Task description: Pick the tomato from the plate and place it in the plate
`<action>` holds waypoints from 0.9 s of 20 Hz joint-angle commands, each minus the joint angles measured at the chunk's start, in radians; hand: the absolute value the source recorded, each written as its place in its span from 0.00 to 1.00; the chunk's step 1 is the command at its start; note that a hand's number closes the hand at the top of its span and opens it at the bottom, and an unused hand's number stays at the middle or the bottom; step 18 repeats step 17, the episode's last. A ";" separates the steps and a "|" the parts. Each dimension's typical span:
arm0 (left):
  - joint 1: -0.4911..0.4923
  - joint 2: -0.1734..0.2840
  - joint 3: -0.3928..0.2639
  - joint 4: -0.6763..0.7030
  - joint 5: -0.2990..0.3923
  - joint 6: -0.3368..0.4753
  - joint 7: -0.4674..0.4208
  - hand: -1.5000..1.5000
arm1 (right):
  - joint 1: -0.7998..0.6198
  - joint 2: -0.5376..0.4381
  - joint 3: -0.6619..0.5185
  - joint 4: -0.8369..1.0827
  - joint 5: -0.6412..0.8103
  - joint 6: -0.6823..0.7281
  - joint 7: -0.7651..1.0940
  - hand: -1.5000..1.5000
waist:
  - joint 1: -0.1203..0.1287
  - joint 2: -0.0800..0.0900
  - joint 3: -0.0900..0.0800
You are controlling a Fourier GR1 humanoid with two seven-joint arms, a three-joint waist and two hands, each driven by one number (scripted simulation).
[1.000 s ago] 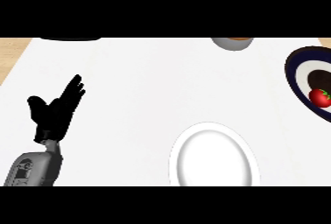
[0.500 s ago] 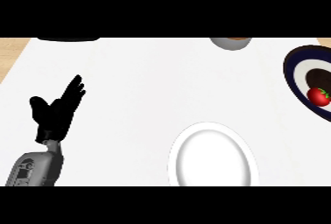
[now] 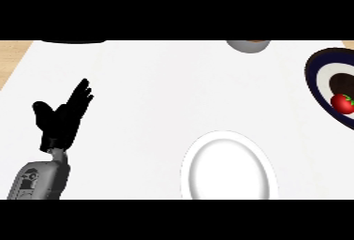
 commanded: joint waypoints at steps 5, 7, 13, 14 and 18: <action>-0.002 -0.002 -0.007 0.002 0.004 -0.015 0.004 0.50 | 0.087 0.010 -0.025 -0.035 -0.037 0.108 -0.125 0.00 | 0.007 0.005 0.003; 0.000 0.003 0.004 0.031 -0.003 -0.011 -0.032 0.50 | 0.097 0.004 -0.019 -0.047 -0.036 0.108 -0.117 0.00 | 0.005 0.009 0.002; -0.017 0.007 0.007 0.017 0.005 -0.015 -0.007 0.50 | 0.138 -0.018 -0.001 -0.077 -0.027 0.104 -0.107 0.00 | 0.010 0.009 0.004; -0.010 -0.021 -0.009 0.027 -0.008 0.003 -0.028 0.50 | 0.112 -0.013 0.004 -0.080 -0.025 0.083 -0.083 0.00 | 0.022 0.014 0.004; -0.010 0.008 0.000 0.006 0.007 -0.026 -0.008 0.50 | 0.160 -0.017 0.011 -0.091 -0.022 0.098 -0.110 0.00 | 0.017 0.008 0.006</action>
